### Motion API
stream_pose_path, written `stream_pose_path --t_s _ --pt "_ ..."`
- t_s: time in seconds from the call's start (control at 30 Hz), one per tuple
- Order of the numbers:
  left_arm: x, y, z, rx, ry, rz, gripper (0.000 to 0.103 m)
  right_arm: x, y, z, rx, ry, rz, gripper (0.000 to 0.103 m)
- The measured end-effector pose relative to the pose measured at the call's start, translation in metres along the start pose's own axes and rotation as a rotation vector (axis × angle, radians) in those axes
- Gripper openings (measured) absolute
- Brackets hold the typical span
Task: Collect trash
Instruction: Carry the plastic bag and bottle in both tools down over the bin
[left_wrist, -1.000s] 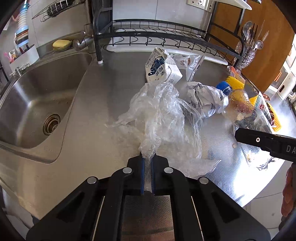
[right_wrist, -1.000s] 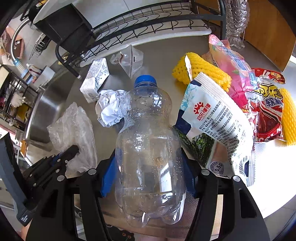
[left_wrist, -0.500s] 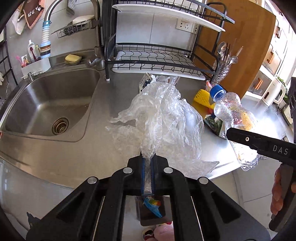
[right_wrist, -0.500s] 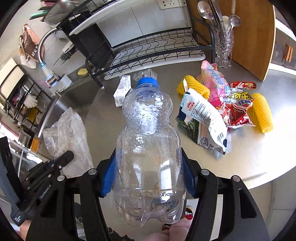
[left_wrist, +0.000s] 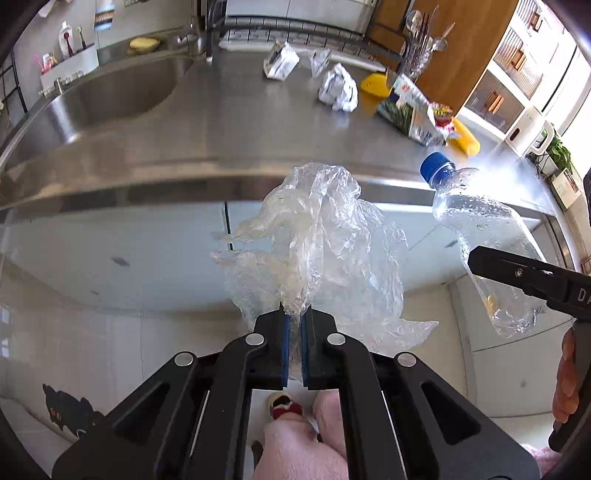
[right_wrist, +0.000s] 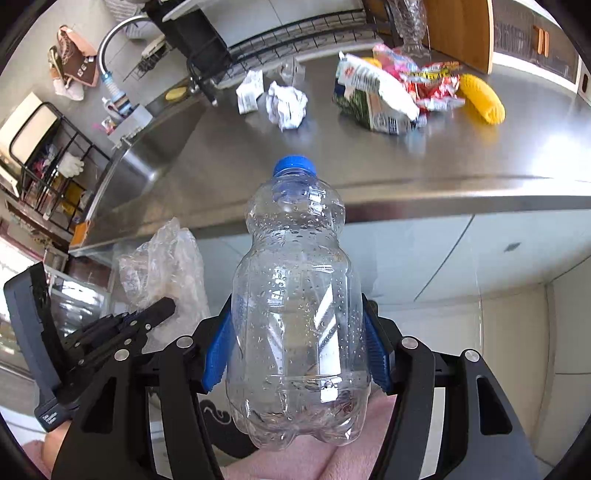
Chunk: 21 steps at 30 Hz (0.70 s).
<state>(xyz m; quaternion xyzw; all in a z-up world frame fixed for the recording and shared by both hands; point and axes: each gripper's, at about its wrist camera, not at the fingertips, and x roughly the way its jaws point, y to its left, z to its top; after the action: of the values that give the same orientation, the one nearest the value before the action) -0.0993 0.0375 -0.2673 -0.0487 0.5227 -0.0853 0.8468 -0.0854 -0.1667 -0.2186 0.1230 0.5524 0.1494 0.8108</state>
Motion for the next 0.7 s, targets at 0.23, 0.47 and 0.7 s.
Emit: stream_pose_path --t_s 0.23,0.47,0.7 --pt "0.051 0.006 -0.046 -0.024 0.112 0.011 0.003 0.061 -0.02 -0.041 0.038 0.154 -0.018 0.062" --pt "0.12 0.011 -0.069 -0.028 0.226 0.009 0.003 0.133 -0.054 -0.061 0.138 0.264 -0.03 0.062" --pt "0.209 0.017 -0.087 -0.048 0.336 -0.004 0.003 0.212 -0.081 -0.075 0.221 0.356 -0.036 0.062"
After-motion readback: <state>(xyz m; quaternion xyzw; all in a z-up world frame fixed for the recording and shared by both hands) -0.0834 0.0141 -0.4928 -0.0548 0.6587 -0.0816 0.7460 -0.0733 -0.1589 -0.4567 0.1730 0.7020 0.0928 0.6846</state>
